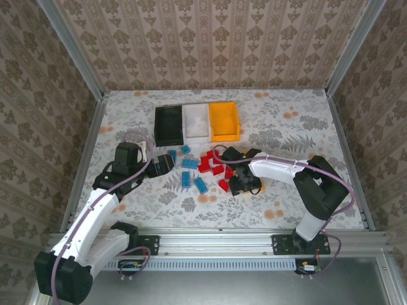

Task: Sort the legos into containers by color

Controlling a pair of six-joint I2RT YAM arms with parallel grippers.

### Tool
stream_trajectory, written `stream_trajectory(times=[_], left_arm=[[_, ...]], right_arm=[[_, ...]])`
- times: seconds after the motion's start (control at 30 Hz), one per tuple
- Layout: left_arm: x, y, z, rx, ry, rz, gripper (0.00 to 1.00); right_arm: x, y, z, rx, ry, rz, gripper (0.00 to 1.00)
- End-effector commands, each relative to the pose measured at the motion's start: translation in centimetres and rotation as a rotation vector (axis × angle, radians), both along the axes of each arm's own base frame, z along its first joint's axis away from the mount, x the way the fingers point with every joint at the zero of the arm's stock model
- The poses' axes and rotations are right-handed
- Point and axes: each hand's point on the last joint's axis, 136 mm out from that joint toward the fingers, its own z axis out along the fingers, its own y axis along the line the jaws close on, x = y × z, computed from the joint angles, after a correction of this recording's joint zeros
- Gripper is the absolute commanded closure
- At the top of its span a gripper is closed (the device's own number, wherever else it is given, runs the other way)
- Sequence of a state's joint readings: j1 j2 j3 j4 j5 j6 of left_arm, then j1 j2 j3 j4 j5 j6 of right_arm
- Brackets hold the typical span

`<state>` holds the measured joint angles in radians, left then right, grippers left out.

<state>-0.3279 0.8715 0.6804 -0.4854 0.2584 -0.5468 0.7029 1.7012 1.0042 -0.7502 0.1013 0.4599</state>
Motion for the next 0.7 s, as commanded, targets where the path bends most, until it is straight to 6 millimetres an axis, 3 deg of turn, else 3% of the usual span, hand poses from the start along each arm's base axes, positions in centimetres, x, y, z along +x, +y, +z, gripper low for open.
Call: stream_trajectory(times=[0.0,0.2,0.37,0.5,0.67], left_arm=[[0.0,-0.1,-0.4,-0.001,0.005,-0.005,0.0],[0.0,-0.1,-0.3,0.003,0.0,-0.011,0.0],[0.1,-0.3,0.2,-0.009,-0.015,-0.017,0.0],[0.3,-0.6,0.8,-0.027,-0.026,-0.023,0.0],[0.0,0.0,1.5,-0.016,-0.031,-0.023,0.0]], right_arm=[[0.7,-0.5,0.1,-0.036,-0.011,-0.008,0.44],[0.8,-1.2,1.6,-0.049,-0.041,-0.026,0.63],[2.0,-0.6,6.4,0.018,-0.135,-0.039,0.64],[5.4,0.6,12.0,0.125,-0.259,-0.062,0.64],[11.5,1.5,16.7,0.21,-0.401,-0.112,0.63]])
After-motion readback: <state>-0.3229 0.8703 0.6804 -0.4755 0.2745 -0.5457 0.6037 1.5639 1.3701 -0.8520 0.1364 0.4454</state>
